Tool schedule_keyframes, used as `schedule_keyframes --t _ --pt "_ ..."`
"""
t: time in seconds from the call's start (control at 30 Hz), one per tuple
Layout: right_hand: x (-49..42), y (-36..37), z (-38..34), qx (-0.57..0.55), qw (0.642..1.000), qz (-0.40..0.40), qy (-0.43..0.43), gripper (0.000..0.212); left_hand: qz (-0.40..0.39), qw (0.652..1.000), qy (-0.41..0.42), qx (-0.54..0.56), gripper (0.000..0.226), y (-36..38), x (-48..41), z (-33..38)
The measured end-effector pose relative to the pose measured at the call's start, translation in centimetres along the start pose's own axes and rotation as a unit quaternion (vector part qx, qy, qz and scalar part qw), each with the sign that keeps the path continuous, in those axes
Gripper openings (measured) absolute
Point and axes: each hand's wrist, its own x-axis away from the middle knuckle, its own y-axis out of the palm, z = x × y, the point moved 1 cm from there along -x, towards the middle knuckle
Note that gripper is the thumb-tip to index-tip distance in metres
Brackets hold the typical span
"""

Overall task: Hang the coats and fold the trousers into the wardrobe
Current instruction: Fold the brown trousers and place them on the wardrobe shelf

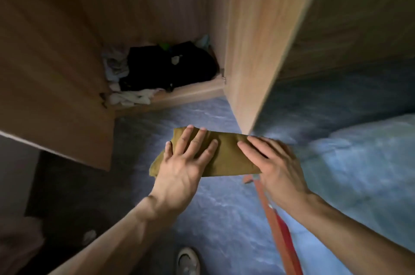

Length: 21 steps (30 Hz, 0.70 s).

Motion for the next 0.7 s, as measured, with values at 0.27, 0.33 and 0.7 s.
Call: schedule_keyframes --t 0.27,0.33,0.7 --pt "-12.7 6.0 -10.6 -0.062 0.997 -0.005 -0.036 0.072 0.031 0.997 -0.060 -0.028 0.095 -2.7 1.2 -15.6" --pt "-14.9 7.2 -11.9 -0.068 0.997 -0.014 -0.042 0.072 0.029 0.997 -0.067 -0.036 0.095 -2.7 1.1 -18.1" --pt "-27.4 14.5 -9.2 -0.082 0.993 -0.029 -0.077 0.067 0.005 0.992 -0.122 -0.020 0.099 1.6 -8.1 -26.6"
